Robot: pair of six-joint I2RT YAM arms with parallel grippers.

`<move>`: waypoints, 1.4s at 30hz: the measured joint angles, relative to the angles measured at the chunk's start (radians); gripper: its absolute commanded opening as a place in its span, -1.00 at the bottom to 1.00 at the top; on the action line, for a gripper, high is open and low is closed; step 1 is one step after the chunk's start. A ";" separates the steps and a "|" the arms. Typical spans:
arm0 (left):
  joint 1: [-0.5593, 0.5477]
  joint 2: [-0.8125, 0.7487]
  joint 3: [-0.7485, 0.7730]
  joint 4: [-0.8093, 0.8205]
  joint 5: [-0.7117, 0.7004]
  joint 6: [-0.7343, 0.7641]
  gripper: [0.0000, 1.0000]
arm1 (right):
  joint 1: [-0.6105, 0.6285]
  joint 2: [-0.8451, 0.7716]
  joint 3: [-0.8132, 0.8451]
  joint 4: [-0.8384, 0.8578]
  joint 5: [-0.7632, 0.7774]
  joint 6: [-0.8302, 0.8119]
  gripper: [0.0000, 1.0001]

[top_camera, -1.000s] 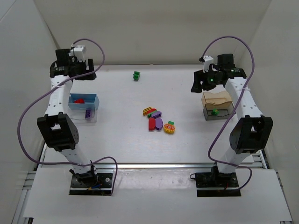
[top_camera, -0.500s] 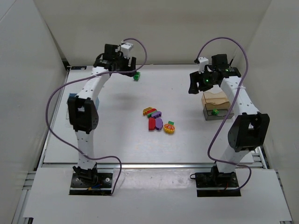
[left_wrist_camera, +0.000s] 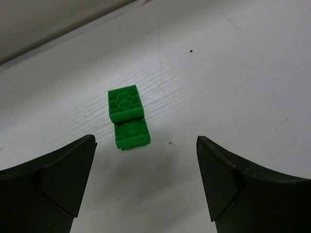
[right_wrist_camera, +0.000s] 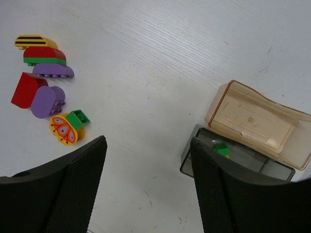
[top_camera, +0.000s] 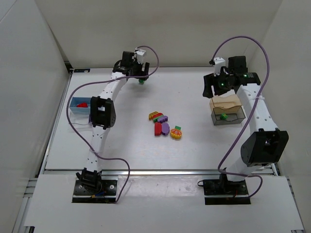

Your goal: Sort the legos into containers by color

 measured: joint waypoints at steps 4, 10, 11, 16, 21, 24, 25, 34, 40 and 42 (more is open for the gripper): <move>-0.015 0.033 0.041 0.029 -0.027 0.025 0.90 | -0.006 0.000 -0.011 -0.008 0.011 -0.002 0.48; -0.031 0.060 0.046 0.050 -0.064 0.053 0.85 | -0.006 0.000 -0.012 -0.014 0.021 -0.002 0.48; -0.033 0.064 0.046 0.051 -0.071 0.055 0.85 | -0.006 0.000 -0.012 -0.013 0.022 -0.002 0.48; -0.034 0.090 0.050 0.055 -0.104 0.061 0.84 | -0.006 0.010 -0.012 -0.014 0.024 -0.002 0.48; -0.031 0.124 0.056 0.063 -0.141 0.061 0.73 | -0.006 0.027 -0.012 -0.013 0.024 -0.002 0.48; -0.031 0.132 0.056 0.061 -0.152 0.061 0.40 | -0.006 0.032 -0.012 -0.013 0.024 -0.002 0.48; -0.031 0.132 0.056 0.063 -0.153 0.058 0.29 | -0.006 0.032 -0.012 -0.013 0.024 -0.002 0.48; -0.030 0.121 0.033 0.087 -0.107 0.059 -0.34 | -0.006 0.033 -0.012 -0.013 0.018 -0.002 0.48; 0.006 -0.014 -0.164 0.076 0.203 -0.027 -0.47 | -0.006 0.047 0.000 -0.014 -0.046 0.013 0.48; 0.029 -0.066 -0.216 0.069 0.354 -0.074 -0.47 | -0.006 0.059 0.015 -0.014 -0.098 0.020 0.48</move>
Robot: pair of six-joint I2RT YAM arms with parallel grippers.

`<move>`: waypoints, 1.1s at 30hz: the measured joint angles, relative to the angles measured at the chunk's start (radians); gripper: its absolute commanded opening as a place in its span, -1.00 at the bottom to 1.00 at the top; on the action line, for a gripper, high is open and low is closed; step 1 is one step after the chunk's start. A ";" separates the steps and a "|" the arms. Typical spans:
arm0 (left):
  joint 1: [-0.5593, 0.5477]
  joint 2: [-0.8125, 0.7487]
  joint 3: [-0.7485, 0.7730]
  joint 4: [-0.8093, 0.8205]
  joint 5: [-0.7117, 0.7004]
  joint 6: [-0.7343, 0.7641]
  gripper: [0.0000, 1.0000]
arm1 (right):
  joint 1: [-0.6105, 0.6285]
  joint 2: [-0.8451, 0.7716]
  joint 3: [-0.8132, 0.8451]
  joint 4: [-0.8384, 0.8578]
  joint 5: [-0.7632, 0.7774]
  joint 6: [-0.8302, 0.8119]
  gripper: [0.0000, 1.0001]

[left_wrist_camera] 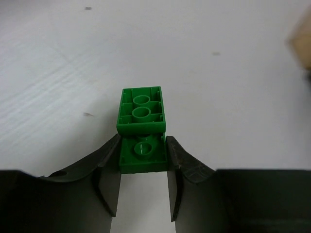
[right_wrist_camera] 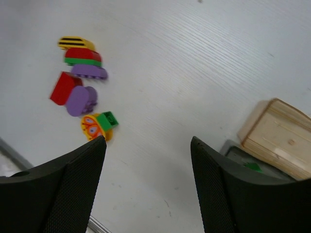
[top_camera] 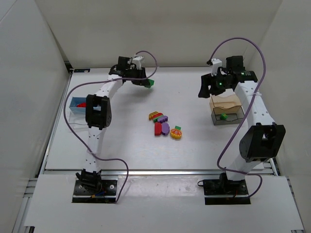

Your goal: Sort the legos into containers by color

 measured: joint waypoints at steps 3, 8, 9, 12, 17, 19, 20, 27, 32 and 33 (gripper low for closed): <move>0.045 -0.112 -0.095 -0.003 0.252 -0.080 -0.50 | -0.004 0.016 0.029 -0.006 -0.126 -0.001 0.48; 0.093 -0.271 -0.171 -0.011 0.515 -0.148 -0.55 | -0.006 0.036 0.075 -0.039 -0.349 -0.021 0.49; 0.095 -0.299 -0.181 -0.013 0.554 -0.154 -0.55 | -0.006 0.039 0.082 -0.047 -0.386 -0.022 0.48; 0.088 -0.378 -0.232 -0.018 0.638 -0.158 -0.53 | -0.006 0.045 0.093 -0.055 -0.476 -0.016 0.49; 0.062 -0.439 -0.306 -0.022 0.764 -0.153 -0.66 | -0.006 0.048 0.093 -0.053 -0.605 0.029 0.49; 0.051 -0.439 -0.328 -0.024 0.791 -0.153 -0.67 | -0.006 0.048 0.093 -0.052 -0.656 0.038 0.50; 0.045 -0.439 -0.342 -0.026 0.799 -0.153 -0.66 | -0.006 0.048 0.093 -0.051 -0.681 0.043 0.50; 0.000 -0.441 -0.372 -0.042 0.832 -0.151 -0.70 | -0.003 0.069 0.126 -0.042 -0.767 0.070 0.53; -0.051 -0.461 -0.378 -0.045 0.839 -0.150 -0.73 | 0.037 0.079 0.138 -0.058 -0.747 0.022 0.53; -0.059 -0.467 -0.380 -0.044 0.839 -0.150 -0.73 | 0.047 0.081 0.138 -0.061 -0.743 0.018 0.53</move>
